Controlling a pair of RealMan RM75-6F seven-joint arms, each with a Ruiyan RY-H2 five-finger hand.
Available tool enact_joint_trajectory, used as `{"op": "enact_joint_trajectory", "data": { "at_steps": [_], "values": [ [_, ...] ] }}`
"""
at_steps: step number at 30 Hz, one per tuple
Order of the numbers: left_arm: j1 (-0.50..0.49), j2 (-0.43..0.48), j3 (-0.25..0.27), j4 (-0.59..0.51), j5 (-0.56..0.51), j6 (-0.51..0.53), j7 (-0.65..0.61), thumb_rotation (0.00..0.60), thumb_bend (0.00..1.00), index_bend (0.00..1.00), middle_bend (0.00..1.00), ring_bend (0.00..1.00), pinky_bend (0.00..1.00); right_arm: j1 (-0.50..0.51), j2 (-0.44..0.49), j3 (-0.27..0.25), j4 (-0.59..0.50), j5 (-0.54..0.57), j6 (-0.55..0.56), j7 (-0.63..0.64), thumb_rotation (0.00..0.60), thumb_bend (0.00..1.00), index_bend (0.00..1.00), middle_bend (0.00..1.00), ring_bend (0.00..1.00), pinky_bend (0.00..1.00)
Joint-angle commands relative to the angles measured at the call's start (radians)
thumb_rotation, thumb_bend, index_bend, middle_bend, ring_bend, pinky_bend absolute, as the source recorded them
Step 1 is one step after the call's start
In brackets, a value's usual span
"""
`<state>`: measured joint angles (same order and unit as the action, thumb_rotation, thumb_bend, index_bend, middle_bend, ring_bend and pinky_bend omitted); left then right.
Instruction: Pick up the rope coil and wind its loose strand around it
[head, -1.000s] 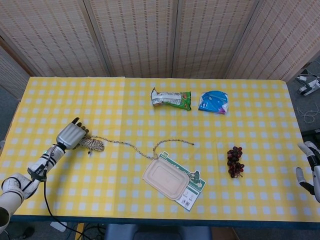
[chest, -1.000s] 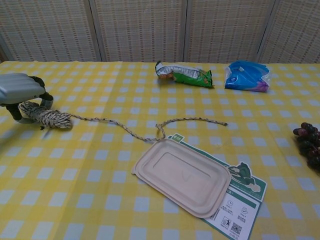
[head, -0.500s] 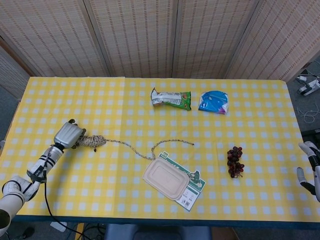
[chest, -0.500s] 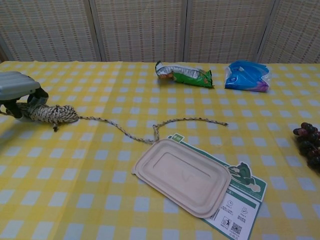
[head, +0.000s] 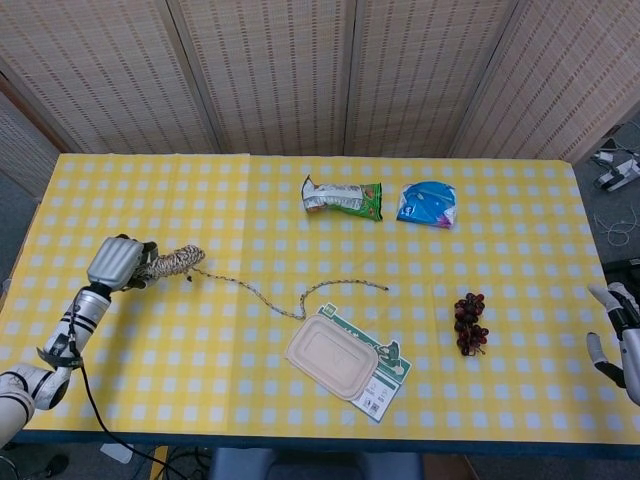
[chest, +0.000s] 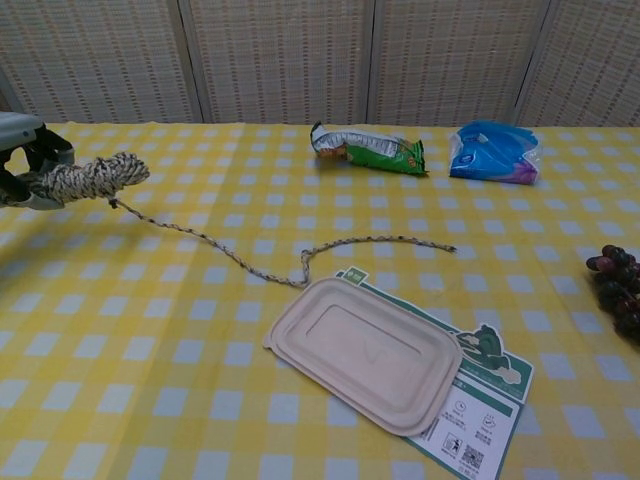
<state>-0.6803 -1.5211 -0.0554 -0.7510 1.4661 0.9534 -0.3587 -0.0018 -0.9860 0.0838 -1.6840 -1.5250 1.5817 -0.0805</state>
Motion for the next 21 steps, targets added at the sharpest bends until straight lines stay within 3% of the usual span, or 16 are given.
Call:
{"op": "enact_joint_trajectory", "data": {
  "at_steps": [1,13,21],
  "values": [
    [0.017,0.062,-0.039,-0.105,-0.031,0.045,-0.007,0.6,0.25,0.75,0.73,0.57,0.4,0.023,0.02,-0.004,-0.022,-0.027,-0.028,0.001,0.6,0.39,0.17,0.26,0.13,0.18],
    [0.036,0.251,-0.118,-0.514,-0.087,0.124,0.135,0.6,0.25,0.76,0.73,0.59,0.45,0.24,0.09,0.025,-0.161,-0.095,-0.309,-0.083,0.6,0.39,0.3,0.31,0.16,0.21],
    [0.032,0.334,-0.167,-0.721,-0.17,0.116,0.262,0.6,0.25,0.76,0.74,0.59,0.45,0.452,0.038,0.089,-0.192,0.033,-0.598,-0.232,0.6,0.39,0.31,0.31,0.16,0.21]
  ]
}}
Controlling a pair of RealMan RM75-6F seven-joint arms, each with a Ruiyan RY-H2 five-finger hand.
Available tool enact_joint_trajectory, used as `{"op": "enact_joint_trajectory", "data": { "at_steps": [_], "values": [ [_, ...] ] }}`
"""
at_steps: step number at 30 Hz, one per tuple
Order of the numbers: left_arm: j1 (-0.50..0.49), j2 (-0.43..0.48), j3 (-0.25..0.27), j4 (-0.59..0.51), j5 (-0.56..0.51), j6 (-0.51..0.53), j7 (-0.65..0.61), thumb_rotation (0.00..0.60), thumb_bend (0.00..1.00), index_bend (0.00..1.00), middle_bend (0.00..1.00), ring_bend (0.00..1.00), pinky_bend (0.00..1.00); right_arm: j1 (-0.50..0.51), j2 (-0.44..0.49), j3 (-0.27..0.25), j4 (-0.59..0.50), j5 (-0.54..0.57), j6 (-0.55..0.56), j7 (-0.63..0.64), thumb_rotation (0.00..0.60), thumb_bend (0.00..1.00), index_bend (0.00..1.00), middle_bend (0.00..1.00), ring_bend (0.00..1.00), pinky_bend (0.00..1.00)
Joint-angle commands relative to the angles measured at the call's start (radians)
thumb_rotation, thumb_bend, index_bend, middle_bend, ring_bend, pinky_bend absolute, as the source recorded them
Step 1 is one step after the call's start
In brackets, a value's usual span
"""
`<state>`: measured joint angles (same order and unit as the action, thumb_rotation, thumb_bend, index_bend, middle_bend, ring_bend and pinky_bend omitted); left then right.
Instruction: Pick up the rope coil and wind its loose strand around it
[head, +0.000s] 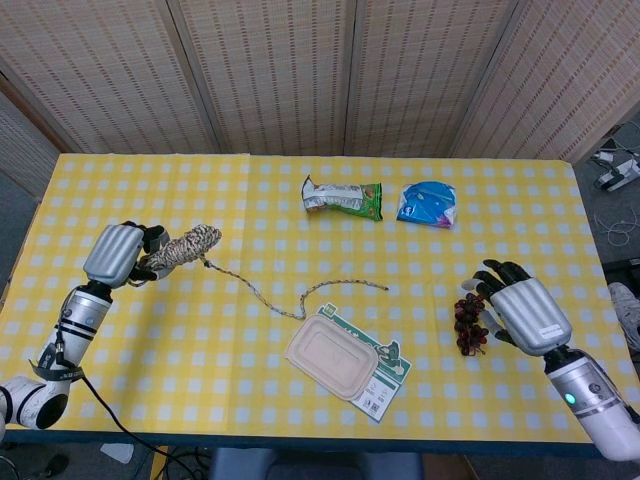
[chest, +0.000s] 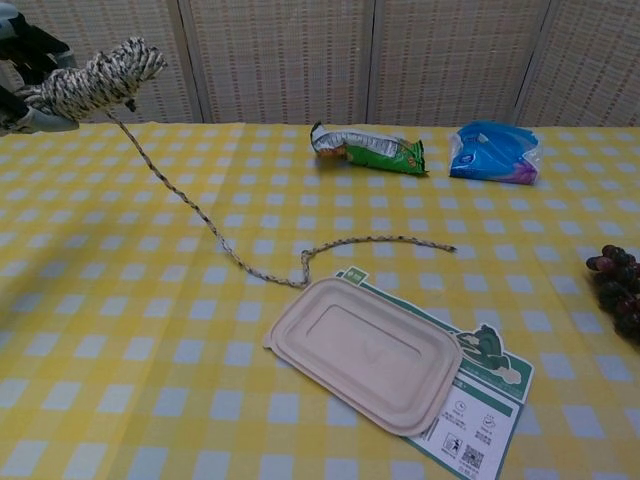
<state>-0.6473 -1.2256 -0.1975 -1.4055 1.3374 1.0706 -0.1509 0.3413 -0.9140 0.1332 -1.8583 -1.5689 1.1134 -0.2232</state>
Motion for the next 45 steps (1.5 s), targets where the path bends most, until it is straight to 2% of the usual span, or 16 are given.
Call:
{"op": "enact_joint_trajectory", "data": {
  "at_steps": [1,6,10,18,25,33,45],
  "values": [
    [0.0,0.043,-0.028,-0.081,-0.048,-0.001,0.067,0.6,0.25,0.76,0.74,0.59,0.45,0.131,-0.048,0.047,-0.015,0.096,-0.154,-0.106,0.6,0.39,0.31,0.31,0.16,0.21],
    [0.004,0.06,-0.033,-0.134,-0.078,0.002,0.128,0.6,0.25,0.77,0.74,0.59,0.45,0.251,-0.142,0.094,0.033,0.2,-0.254,-0.175,0.6,0.39,0.35,0.31,0.16,0.21],
    [0.009,0.069,-0.037,-0.165,-0.098,0.008,0.154,0.6,0.25,0.77,0.74,0.59,0.45,0.331,-0.219,0.11,0.081,0.292,-0.303,-0.26,0.6,0.37,0.36,0.31,0.16,0.21],
    [0.023,0.085,-0.034,-0.214,-0.107,0.025,0.186,0.6,0.25,0.77,0.74,0.59,0.45,0.468,-0.396,0.089,0.195,0.474,-0.346,-0.427,0.6,0.35,0.39,0.31,0.16,0.21],
    [0.03,0.088,-0.026,-0.238,-0.104,0.031,0.209,0.6,0.25,0.77,0.74,0.59,0.45,0.537,-0.53,0.052,0.315,0.597,-0.342,-0.494,0.6,0.27,0.42,0.31,0.16,0.21],
    [0.044,0.101,-0.023,-0.261,-0.107,0.045,0.221,0.6,0.25,0.77,0.74,0.59,0.45,0.607,-0.663,0.04,0.49,0.666,-0.35,-0.505,0.6,0.26,0.42,0.31,0.16,0.21],
    [0.053,0.117,-0.015,-0.284,-0.104,0.043,0.237,0.6,0.25,0.77,0.74,0.59,0.45,0.678,-0.79,0.029,0.66,0.731,-0.361,-0.527,0.6,0.24,0.44,0.3,0.14,0.21]
  ]
}}
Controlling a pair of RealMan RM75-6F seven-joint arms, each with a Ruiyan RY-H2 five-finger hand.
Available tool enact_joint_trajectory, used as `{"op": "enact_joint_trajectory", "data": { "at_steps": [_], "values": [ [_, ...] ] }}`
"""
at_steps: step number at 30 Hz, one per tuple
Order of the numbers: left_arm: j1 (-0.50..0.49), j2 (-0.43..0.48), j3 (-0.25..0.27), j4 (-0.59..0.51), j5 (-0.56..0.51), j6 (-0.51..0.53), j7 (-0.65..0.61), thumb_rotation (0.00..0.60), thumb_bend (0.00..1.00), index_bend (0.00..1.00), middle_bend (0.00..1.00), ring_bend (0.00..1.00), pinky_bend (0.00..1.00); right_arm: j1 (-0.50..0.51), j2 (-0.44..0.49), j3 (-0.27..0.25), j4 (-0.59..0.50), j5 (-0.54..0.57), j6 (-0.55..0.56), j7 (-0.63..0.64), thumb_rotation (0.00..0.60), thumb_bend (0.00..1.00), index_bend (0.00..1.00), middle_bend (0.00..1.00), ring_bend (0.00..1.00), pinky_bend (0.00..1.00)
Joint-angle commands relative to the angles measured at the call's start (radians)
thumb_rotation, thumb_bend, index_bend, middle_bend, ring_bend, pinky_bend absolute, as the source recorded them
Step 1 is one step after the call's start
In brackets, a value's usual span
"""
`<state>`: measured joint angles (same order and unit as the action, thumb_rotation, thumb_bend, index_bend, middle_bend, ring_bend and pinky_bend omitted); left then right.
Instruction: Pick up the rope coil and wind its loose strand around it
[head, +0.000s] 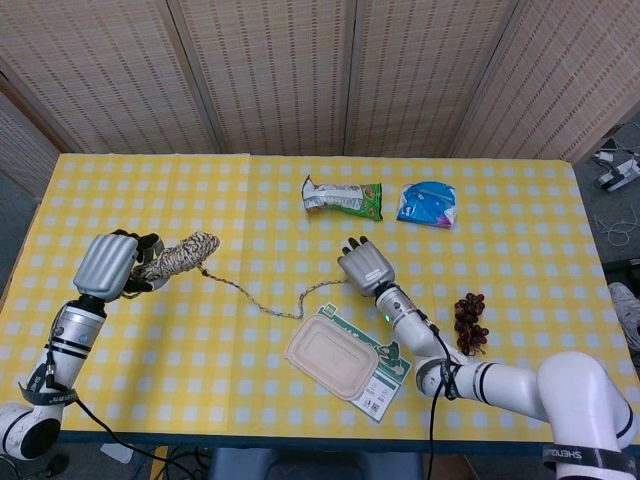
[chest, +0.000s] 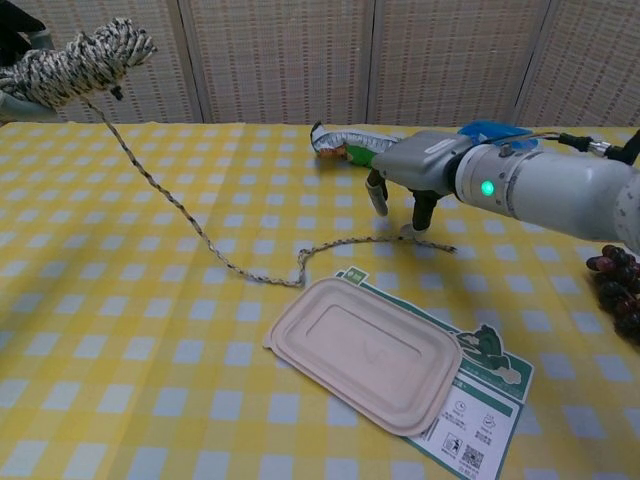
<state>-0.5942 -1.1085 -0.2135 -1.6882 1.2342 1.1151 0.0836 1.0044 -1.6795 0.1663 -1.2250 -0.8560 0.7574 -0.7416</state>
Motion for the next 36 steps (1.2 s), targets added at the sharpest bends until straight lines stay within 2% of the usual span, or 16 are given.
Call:
{"op": "enact_joint_trajectory", "data": {
  "at_steps": [1,12,36],
  "values": [
    [-0.001,-0.001,0.001,-0.001,-0.001,-0.003,0.005,0.6,0.25,0.77,0.74,0.59,0.45,0.019,-0.033,-0.007,0.037,0.022,-0.005,-0.012,0.6,0.24,0.44,0.3,0.14,0.21],
    [0.002,-0.01,0.009,0.011,0.006,-0.009,0.002,0.6,0.25,0.77,0.74,0.58,0.45,0.036,-0.122,-0.018,0.131,0.04,0.021,-0.024,0.6,0.24,0.48,0.3,0.14,0.21],
    [0.01,-0.033,0.013,0.05,0.014,-0.008,-0.02,0.6,0.25,0.77,0.74,0.58,0.45,0.065,-0.155,-0.019,0.198,0.102,-0.012,-0.059,0.6,0.28,0.53,0.3,0.14,0.21]
  ]
}}
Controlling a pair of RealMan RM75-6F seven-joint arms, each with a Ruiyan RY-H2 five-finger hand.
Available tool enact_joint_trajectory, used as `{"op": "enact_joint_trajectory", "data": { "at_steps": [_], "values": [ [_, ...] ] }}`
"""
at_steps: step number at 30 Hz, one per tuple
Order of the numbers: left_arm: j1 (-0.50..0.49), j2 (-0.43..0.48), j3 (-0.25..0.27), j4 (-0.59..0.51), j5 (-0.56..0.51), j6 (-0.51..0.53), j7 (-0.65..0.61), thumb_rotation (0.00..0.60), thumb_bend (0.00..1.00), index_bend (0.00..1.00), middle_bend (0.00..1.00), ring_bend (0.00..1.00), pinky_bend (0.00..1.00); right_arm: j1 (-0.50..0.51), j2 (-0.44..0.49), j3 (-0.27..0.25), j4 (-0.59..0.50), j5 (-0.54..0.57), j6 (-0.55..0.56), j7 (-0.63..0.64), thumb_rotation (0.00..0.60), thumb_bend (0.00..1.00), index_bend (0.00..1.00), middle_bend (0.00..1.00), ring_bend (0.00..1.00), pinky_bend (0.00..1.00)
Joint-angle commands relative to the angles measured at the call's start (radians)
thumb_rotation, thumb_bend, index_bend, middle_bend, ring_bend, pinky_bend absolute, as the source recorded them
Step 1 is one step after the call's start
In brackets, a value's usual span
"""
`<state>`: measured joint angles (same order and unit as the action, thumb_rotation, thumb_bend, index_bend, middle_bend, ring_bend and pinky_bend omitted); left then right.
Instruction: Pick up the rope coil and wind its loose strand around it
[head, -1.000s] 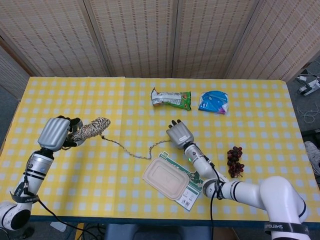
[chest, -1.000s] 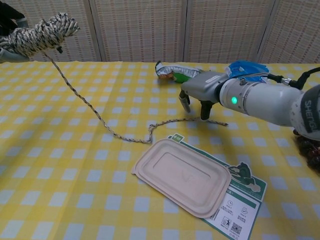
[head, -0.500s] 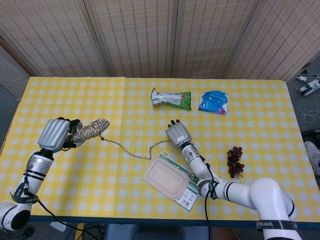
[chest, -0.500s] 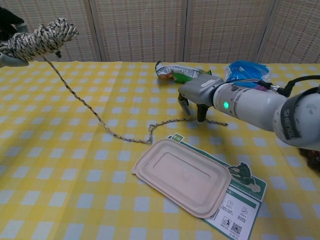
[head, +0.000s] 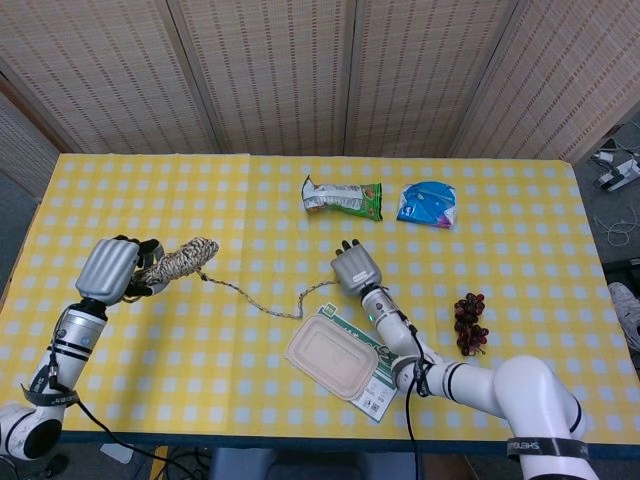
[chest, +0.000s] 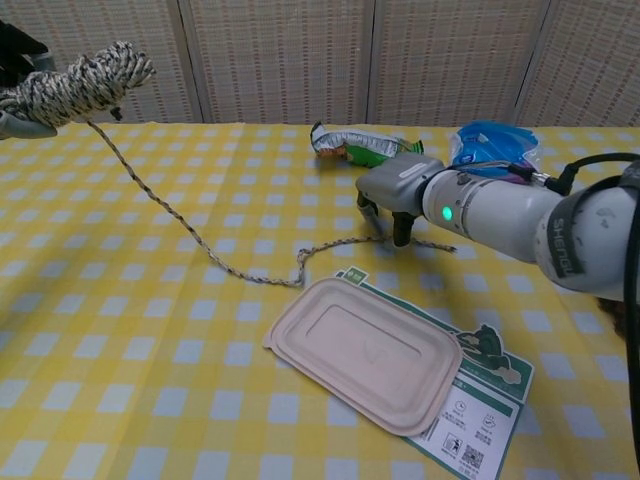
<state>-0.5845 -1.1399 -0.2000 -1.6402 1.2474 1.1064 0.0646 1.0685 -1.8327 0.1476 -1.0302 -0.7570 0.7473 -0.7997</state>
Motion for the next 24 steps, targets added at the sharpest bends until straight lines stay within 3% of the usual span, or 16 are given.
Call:
{"op": "enact_joint_trajectory", "data": {
  "at_steps": [1,24],
  "values": [
    [0.0,-0.002,0.0,0.003,0.001,0.001,-0.002,0.6,0.25,0.77,0.74,0.58,0.45,0.002,-0.002,-0.001,0.005,0.004,-0.002,-0.002,0.6,0.28,0.53,0.3,0.14,0.21],
    [0.009,-0.012,0.001,0.029,0.011,0.005,-0.017,0.6,0.25,0.77,0.74,0.57,0.45,0.015,-0.006,-0.007,0.018,0.046,-0.01,-0.029,0.6,0.37,0.57,0.31,0.14,0.21]
  ]
}}
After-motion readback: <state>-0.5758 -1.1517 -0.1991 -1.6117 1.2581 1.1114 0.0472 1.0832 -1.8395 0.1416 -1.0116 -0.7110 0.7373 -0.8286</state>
